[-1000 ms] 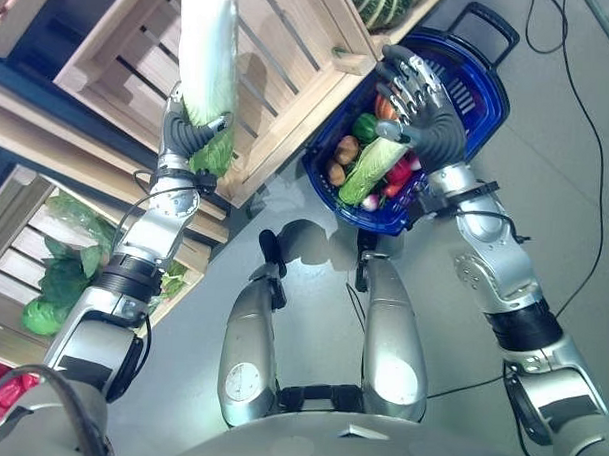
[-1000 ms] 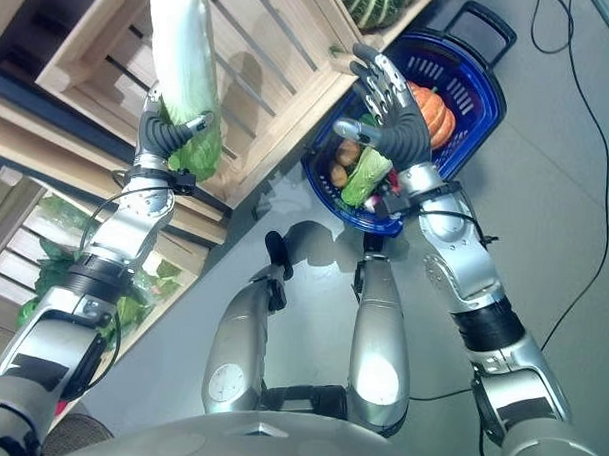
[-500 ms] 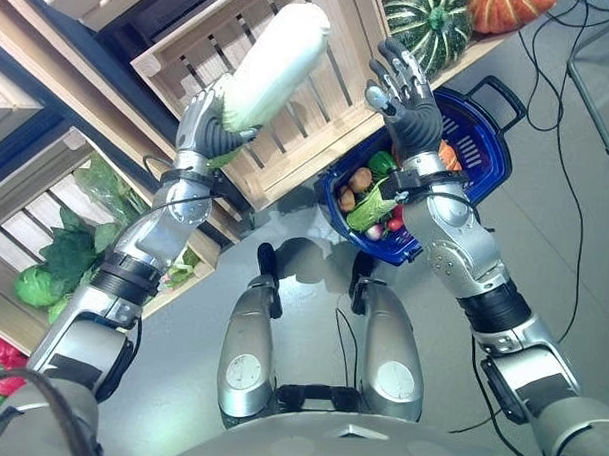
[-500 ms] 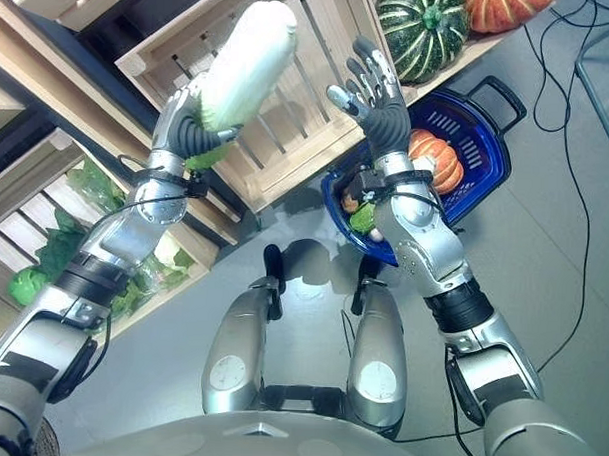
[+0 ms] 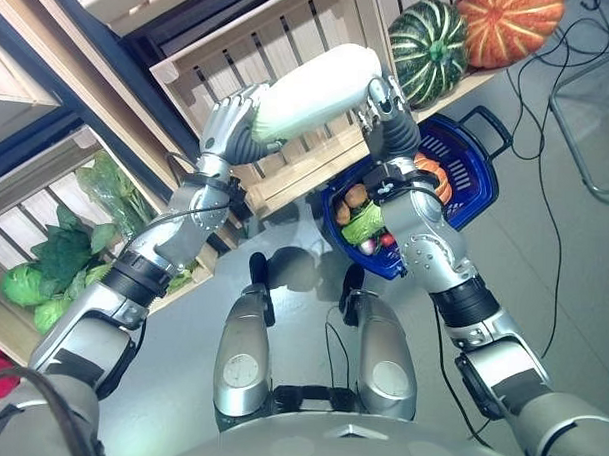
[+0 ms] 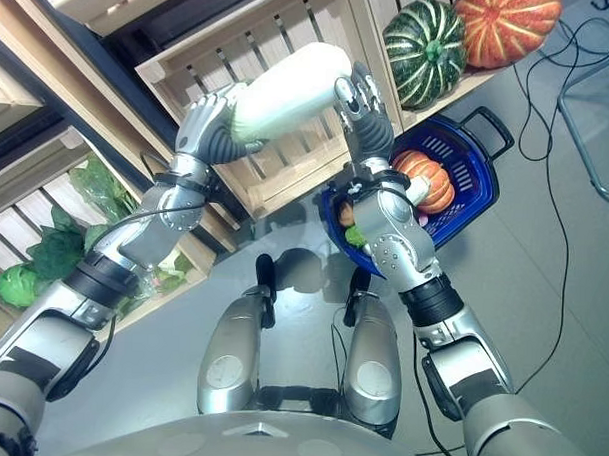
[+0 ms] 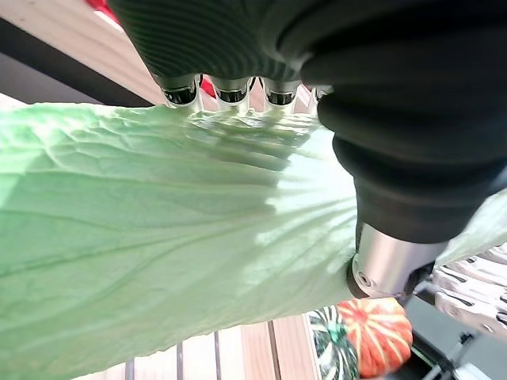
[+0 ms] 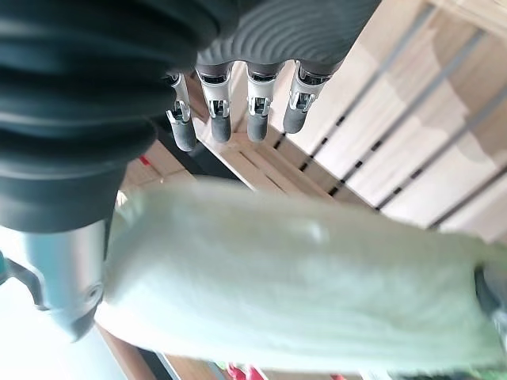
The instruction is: Pick up fruits and vegetables into the basket
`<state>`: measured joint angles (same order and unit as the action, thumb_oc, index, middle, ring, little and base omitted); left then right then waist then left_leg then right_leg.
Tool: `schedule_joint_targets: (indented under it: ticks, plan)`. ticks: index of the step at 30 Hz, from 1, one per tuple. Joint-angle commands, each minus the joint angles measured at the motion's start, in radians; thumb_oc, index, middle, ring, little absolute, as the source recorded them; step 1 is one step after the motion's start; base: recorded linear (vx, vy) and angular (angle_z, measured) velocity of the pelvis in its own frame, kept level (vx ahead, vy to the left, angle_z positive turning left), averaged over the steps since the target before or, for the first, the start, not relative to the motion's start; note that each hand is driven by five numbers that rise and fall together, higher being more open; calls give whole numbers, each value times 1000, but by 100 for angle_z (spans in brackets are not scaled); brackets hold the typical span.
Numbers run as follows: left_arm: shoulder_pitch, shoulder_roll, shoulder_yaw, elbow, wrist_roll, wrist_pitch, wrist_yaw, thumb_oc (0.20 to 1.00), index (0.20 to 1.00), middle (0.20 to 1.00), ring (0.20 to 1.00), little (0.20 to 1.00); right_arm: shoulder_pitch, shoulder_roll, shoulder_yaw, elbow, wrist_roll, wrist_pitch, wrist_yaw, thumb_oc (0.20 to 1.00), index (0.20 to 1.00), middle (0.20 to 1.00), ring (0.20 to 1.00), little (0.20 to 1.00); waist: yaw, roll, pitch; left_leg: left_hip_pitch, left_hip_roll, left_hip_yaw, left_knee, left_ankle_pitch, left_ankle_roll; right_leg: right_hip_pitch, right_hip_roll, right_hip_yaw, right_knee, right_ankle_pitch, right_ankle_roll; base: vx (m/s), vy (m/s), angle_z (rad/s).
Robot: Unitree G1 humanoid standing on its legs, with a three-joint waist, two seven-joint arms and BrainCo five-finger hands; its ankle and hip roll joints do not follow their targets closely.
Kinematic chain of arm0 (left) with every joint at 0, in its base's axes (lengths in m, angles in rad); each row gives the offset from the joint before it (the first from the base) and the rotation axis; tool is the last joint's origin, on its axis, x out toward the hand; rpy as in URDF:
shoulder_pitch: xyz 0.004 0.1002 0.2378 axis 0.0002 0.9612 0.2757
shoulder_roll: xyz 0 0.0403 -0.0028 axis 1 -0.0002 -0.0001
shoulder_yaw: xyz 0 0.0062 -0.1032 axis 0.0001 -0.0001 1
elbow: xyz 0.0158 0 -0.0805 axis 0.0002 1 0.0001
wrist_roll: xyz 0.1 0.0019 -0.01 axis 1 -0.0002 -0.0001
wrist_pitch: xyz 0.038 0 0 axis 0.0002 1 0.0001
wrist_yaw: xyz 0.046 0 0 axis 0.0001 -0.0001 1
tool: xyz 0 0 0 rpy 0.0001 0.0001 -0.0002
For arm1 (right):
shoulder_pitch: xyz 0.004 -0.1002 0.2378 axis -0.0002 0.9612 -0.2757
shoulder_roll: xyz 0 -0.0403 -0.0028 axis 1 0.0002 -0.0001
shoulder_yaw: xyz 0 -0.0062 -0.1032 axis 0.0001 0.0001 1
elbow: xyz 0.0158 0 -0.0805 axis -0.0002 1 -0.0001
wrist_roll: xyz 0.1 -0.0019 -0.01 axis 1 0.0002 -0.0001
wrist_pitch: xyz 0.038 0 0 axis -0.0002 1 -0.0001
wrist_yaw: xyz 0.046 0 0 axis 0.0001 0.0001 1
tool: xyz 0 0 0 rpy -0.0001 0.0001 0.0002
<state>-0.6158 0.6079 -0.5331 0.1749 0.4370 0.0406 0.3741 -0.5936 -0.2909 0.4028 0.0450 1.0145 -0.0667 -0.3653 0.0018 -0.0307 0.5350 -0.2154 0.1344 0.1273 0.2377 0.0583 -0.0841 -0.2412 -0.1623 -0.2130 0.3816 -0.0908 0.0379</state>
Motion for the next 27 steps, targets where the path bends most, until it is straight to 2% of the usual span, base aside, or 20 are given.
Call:
schedule_joint_targets:
  ticks: [1, 7, 16, 18, 20, 21, 22, 24, 27]
  plan:
    - [-24, -29, -56, -108, 82, -18, -16, 200, 200, 200, 200, 200, -18, 68, 25, -4, 62, -35, 60, 1000, 1000, 1000, 1000, 1000, 8, -22, -109, 25, -47, 48, 68, -156, 41, 74, -27, 10, -131, 40, 46, 0, 0, 0]
    - [-45, -48, -125, -108, 131, 49, -122, 200, 200, 200, 200, 200, -48, 78, 54, 18, -4, -24, 33, 1000, 1000, 1000, 1000, 1000, 9, -22, -109, 29, -46, 48, 68, -159, 42, 80, -28, 5, -136, 43, 51, 0, 0, 0]
    - [-65, -70, -198, -80, 184, 65, -122, 200, 200, 200, 200, 200, -85, 86, 102, 28, 45, 19, 75, 1000, 1000, 1000, 1000, 1000, 8, -17, -106, 40, -45, 52, 54, -158, 42, 86, -33, 5, -146, 45, 58, -9, 4, 0]
    - [-72, -70, -210, -80, 227, 61, -149, 200, 200, 200, 200, 200, -95, 88, 107, 39, 27, 4, 80, 1000, 1000, 1000, 1000, 1000, 13, -15, -106, 41, -45, 50, 53, -158, 41, 89, -35, -1, -149, 46, 59, 0, 0, 0]
    - [-72, -73, -222, -85, 265, 59, -177, 200, 200, 200, 200, 200, -106, 85, 104, 43, -5, -39, 64, 1000, 1000, 1000, 1000, 1000, 15, -13, -104, 39, -46, 48, 52, -157, 40, 89, -37, -4, -150, 47, 60, -18, 3, 0]
    - [-71, -74, -231, -93, 287, 64, -202, 200, 200, 200, 200, 200, -114, 85, 101, 43, -38, -70, 39, 950, 950, 950, 950, 950, 15, -10, -103, 38, -45, 46, 52, -157, 38, 89, -39, -6, -151, 47, 61, -43, 15, 1]
    - [-71, -76, -242, -96, 296, 70, -219, 200, 200, 200, 200, 200, -116, 86, 97, 39, -68, -95, 16, 200, 200, 200, 200, 200, 14, -8, -103, 36, -45, 44, 51, -156, 36, 87, -39, -6, -150, 46, 62, -37, 18, 1]
    - [-65, -83, -273, -95, 320, 99, -247, 200, 200, 200, 200, 200, -122, 91, 85, 48, -138, -149, -14, 200, 200, 200, 200, 200, 7, -2, -102, 37, -47, 43, 45, -154, 35, 84, -41, -6, -151, 48, 66, -16, 15, 0]
    - [-66, -88, -296, -90, 328, 128, -251, 200, 200, 200, 200, 200, -139, 88, 82, 57, -205, -161, -30, 200, 200, 200, 200, 200, 1, 3, -99, 36, -48, 43, 42, -153, 35, 80, -43, -3, -151, 48, 68, -32, 20, 5]
